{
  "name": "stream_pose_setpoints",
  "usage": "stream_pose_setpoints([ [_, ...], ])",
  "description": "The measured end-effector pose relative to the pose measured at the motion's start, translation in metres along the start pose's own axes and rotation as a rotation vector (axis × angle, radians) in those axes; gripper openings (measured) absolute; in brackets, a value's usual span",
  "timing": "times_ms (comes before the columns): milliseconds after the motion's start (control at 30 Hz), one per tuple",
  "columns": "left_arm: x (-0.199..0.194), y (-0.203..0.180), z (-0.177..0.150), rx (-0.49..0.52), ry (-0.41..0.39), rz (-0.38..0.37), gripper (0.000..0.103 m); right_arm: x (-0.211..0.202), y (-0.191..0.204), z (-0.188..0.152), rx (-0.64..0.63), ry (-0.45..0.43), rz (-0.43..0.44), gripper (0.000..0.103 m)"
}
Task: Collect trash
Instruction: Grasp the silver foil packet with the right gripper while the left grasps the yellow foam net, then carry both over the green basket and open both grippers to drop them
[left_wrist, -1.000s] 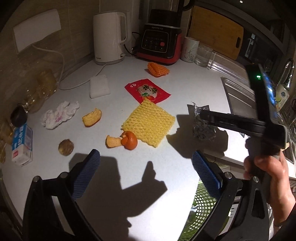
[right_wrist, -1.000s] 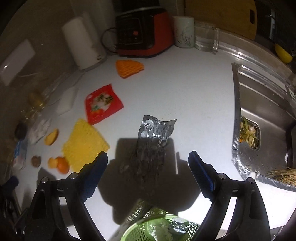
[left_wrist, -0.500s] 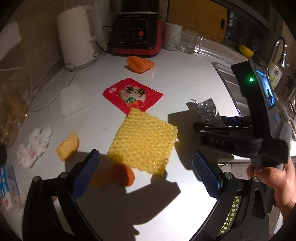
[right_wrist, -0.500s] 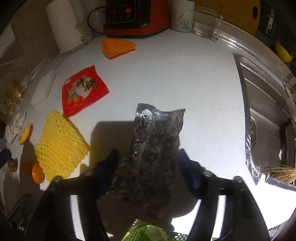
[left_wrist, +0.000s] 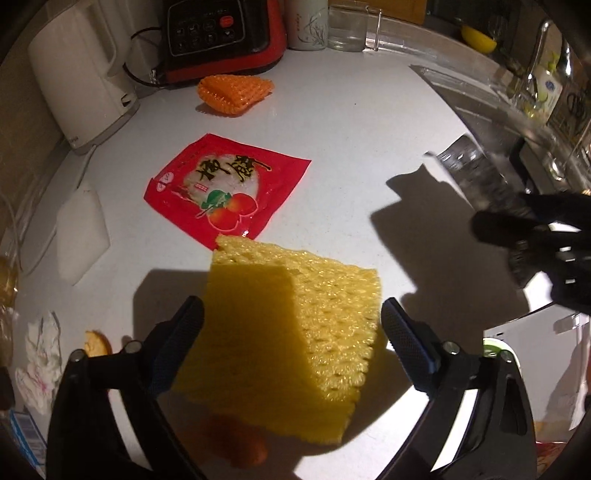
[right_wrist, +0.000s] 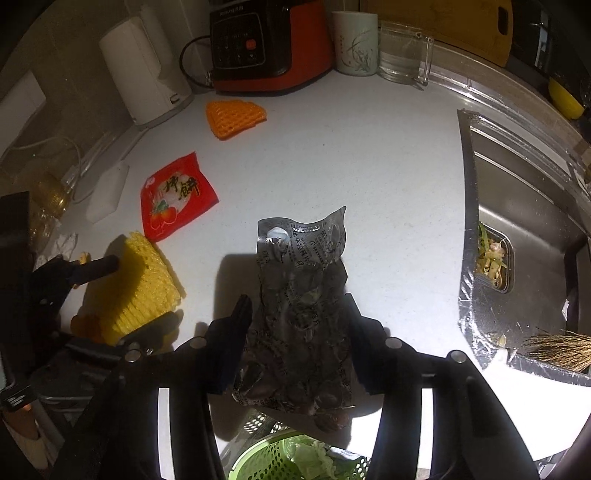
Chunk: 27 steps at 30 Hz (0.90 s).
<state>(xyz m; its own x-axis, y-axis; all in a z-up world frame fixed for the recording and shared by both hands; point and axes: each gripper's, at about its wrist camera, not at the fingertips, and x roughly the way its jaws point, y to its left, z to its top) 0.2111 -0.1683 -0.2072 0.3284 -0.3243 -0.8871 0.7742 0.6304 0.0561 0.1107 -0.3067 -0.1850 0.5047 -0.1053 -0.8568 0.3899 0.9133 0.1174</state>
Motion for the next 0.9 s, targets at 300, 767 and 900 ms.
stream_pose_setpoints([
  [300,-0.004,0.010,0.004,0.028,-0.001,0.114,0.024,-0.015,-0.007,-0.005,0.024,-0.019,0.036,0.050],
  [767,-0.049,0.025,-0.001,-0.074,-0.065,0.094,0.013,-0.040,-0.015,-0.017,0.026,-0.042,0.068,0.050],
  [900,-0.083,0.018,-0.008,-0.114,-0.111,0.074,0.013,-0.057,-0.019,-0.022,0.013,-0.064,0.100,0.050],
])
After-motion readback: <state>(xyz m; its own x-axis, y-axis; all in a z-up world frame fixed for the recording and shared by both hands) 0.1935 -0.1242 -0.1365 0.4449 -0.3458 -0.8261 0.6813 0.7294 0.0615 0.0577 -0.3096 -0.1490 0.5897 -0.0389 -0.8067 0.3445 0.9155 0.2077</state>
